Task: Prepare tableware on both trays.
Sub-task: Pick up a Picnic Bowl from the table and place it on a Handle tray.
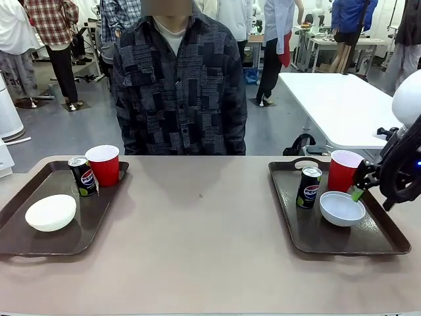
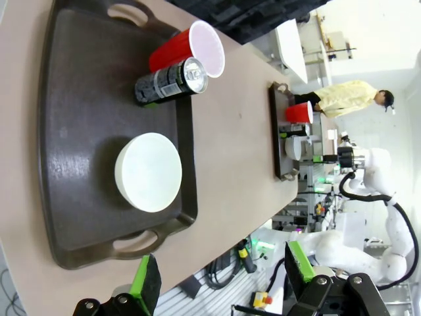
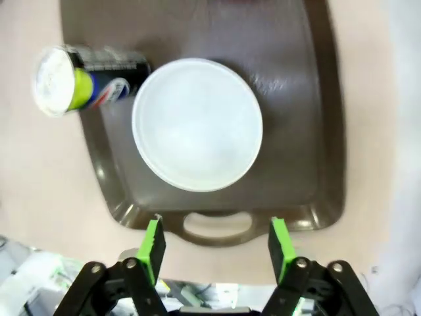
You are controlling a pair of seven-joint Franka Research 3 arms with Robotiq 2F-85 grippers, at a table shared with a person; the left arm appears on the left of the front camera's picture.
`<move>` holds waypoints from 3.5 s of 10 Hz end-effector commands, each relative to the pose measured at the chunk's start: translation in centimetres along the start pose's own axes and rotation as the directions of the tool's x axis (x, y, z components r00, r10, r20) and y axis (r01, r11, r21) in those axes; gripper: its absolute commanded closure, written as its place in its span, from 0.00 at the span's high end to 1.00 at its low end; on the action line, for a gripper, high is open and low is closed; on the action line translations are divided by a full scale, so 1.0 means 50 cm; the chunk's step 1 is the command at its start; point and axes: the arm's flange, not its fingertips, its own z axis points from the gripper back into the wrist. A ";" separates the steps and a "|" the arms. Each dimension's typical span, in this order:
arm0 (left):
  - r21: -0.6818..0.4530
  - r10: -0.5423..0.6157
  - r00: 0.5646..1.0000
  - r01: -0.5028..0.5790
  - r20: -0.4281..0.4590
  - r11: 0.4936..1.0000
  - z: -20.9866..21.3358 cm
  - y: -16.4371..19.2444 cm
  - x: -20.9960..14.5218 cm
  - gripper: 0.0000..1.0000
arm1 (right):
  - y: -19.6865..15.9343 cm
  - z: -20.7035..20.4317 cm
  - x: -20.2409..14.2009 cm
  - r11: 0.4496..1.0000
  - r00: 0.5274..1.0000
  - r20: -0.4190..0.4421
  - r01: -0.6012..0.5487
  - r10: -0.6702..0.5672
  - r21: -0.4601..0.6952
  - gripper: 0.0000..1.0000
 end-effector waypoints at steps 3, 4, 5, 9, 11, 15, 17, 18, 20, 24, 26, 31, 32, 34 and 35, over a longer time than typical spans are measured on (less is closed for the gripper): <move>-0.009 0.004 1.000 -0.004 0.003 1.000 0.001 -0.004 -0.004 1.00 | 0.032 0.061 -0.008 0.996 0.998 -0.053 -0.029 0.024 -0.086 1.00; -0.009 0.004 1.000 -0.004 0.003 1.000 0.001 -0.004 -0.004 1.00 | 0.020 0.039 -0.009 1.000 0.999 -0.027 -0.027 0.026 -0.011 1.00; -0.009 0.004 1.000 -0.004 0.003 1.000 0.001 -0.004 -0.004 1.00 | 0.020 0.039 -0.009 1.000 0.999 -0.027 -0.027 0.026 -0.011 1.00; -0.009 0.004 1.000 -0.004 0.003 1.000 0.001 -0.004 -0.004 1.00 | 0.020 0.039 -0.009 1.000 0.999 -0.027 -0.027 0.026 -0.011 1.00; -0.009 0.004 1.000 -0.004 0.003 1.000 0.001 -0.004 -0.004 1.00 | 0.020 0.039 -0.009 1.000 0.999 -0.027 -0.027 0.026 -0.011 1.00; -0.009 0.004 1.000 -0.004 0.003 1.000 0.001 -0.004 -0.004 1.00 | 0.020 0.039 -0.009 1.000 0.999 -0.027 -0.027 0.026 -0.011 1.00; -0.009 0.004 1.000 -0.004 0.003 1.000 0.001 -0.004 -0.004 1.00 | 0.000 0.088 0.004 0.994 0.995 -0.098 -0.022 0.032 0.106 1.00; -0.009 0.004 1.000 -0.004 0.003 1.000 0.001 -0.004 -0.004 1.00 | -0.037 0.121 0.015 0.974 0.986 -0.149 -0.035 0.070 0.225 1.00; -0.009 0.004 1.000 -0.004 0.003 1.000 0.001 -0.004 -0.004 1.00 | -0.118 0.169 0.024 0.925 0.984 -0.160 -0.008 0.074 0.380 1.00; -0.009 0.004 1.000 -0.004 0.003 1.000 0.001 -0.004 -0.004 1.00 | -0.236 0.186 0.050 0.755 0.989 -0.024 -0.096 0.146 0.649 1.00; -0.009 0.004 1.000 -0.004 0.003 1.000 0.001 -0.004 -0.004 1.00 | -0.268 0.168 0.048 0.648 0.993 -0.007 -0.071 0.117 0.758 1.00; -0.009 0.004 1.000 -0.004 0.003 1.000 0.001 -0.004 -0.004 1.00 | -0.311 0.132 0.036 0.562 0.982 -0.031 -0.081 0.188 0.823 1.00; -0.009 0.004 1.000 -0.004 0.003 1.000 0.001 -0.004 -0.004 1.00 | -0.315 0.126 0.035 0.559 0.972 -0.038 -0.102 0.234 0.823 1.00; -0.009 0.004 1.000 -0.004 0.003 1.000 0.001 -0.004 -0.004 1.00 | -0.319 0.110 0.035 0.563 0.970 -0.047 -0.098 0.237 0.821 1.00; -0.009 0.004 1.000 -0.004 0.003 1.000 0.001 -0.004 -0.004 1.00 | -0.320 0.111 0.038 0.554 0.983 -0.035 -0.073 0.182 0.830 1.00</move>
